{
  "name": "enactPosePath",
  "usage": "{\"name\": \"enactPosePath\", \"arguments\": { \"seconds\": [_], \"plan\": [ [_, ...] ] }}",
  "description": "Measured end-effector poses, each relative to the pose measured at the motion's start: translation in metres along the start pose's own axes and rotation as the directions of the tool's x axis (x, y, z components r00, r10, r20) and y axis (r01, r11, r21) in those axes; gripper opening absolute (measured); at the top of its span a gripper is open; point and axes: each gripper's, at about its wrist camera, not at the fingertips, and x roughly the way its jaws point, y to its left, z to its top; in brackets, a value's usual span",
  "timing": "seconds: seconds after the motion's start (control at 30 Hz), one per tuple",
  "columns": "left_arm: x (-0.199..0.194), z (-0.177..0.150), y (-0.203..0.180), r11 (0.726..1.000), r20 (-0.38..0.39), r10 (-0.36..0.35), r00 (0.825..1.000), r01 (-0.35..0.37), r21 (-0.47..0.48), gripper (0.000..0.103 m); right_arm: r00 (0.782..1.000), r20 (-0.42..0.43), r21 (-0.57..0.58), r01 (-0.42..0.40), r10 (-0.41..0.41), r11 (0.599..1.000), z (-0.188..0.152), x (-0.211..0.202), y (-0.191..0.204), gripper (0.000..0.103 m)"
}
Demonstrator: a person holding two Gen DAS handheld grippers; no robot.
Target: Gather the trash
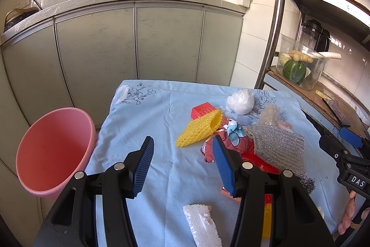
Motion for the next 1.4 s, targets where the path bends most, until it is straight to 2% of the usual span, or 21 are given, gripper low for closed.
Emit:
{"name": "enactPosePath", "arguments": {
  "seconds": [0.4,0.57,0.63,0.77,1.0,1.07,1.13,1.23,1.4],
  "plan": [
    [0.013,-0.008,0.021,0.996,-0.071,-0.090,0.993,0.089,-0.017,0.052,0.999,-0.012,0.006,-0.042,0.042,0.999,-0.004,0.005,-0.004,0.093],
    [0.023,-0.001,0.020,0.991,-0.092,-0.131,0.987,0.130,-0.014,0.052,0.997,-0.020,-0.006,-0.068,0.068,0.998,-0.006,0.008,-0.001,0.093],
    [0.029,0.005,0.018,0.987,-0.098,-0.159,0.982,0.157,-0.031,0.048,0.997,-0.024,-0.009,-0.077,0.077,0.997,-0.007,0.010,-0.001,0.093],
    [0.041,0.020,0.004,0.984,-0.102,-0.176,0.979,0.177,0.002,0.040,0.995,-0.034,-0.006,-0.091,0.091,0.996,-0.007,0.014,-0.002,0.093],
    [0.069,0.036,-0.008,0.983,-0.141,-0.179,0.974,0.181,0.004,0.038,0.993,-0.046,0.021,-0.105,0.105,0.994,-0.007,0.021,-0.008,0.093],
    [0.077,0.037,-0.010,0.984,-0.156,-0.175,0.972,0.179,0.013,0.031,0.992,-0.050,0.029,-0.111,0.112,0.993,-0.006,0.023,-0.011,0.093],
    [0.082,0.037,-0.010,0.983,-0.177,-0.180,0.968,0.185,0.014,0.016,0.992,-0.055,0.035,-0.116,0.118,0.993,-0.005,0.025,-0.012,0.092],
    [0.086,0.034,-0.008,0.983,-0.197,-0.180,0.964,0.185,0.009,0.010,0.990,-0.058,0.043,-0.124,0.126,0.991,-0.004,0.027,-0.013,0.091],
    [0.074,0.032,-0.001,0.985,-0.160,-0.167,0.973,0.170,0.004,0.005,0.986,-0.073,0.052,-0.143,0.147,0.988,-0.006,0.031,-0.013,0.088]
  ]
}}
